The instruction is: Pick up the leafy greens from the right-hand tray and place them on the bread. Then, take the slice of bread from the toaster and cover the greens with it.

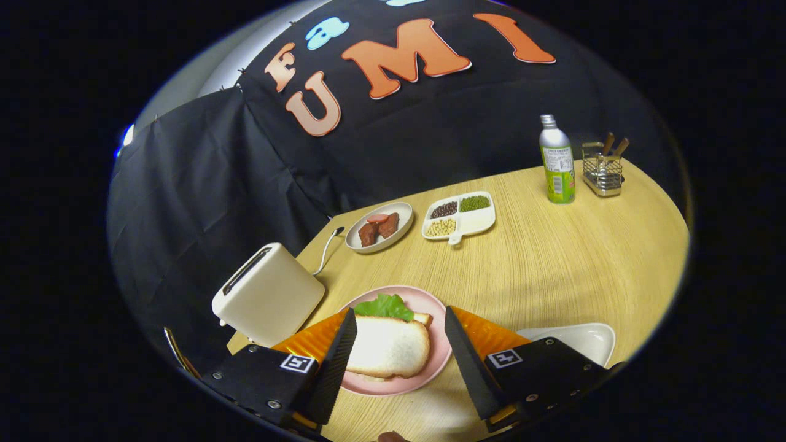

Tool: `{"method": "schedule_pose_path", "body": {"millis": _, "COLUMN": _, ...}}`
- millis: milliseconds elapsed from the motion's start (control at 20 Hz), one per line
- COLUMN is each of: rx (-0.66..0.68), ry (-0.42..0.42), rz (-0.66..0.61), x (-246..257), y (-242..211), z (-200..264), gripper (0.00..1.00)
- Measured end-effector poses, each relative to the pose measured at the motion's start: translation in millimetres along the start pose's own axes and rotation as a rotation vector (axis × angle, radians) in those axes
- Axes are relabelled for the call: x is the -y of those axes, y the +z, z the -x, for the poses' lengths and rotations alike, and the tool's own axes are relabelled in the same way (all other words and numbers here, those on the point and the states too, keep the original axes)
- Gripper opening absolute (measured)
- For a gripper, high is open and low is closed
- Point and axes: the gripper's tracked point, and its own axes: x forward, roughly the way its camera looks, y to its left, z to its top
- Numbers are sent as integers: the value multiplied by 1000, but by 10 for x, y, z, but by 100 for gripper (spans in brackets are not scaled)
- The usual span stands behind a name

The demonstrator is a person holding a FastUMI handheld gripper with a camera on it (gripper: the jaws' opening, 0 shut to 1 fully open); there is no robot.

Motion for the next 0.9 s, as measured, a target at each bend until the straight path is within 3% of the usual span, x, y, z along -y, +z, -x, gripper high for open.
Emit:
{"method": "schedule_pose_path", "body": {"millis": 400, "rx": 200, "ry": -34, "rz": 105, "x": -215, "y": 540, "z": 324, "gripper": 89}}
{"method": "schedule_pose_path", "body": {"millis": 900, "rx": 549, "ry": -130, "rz": 280, "x": -545, "y": 1349, "z": 984, "gripper": 98}}
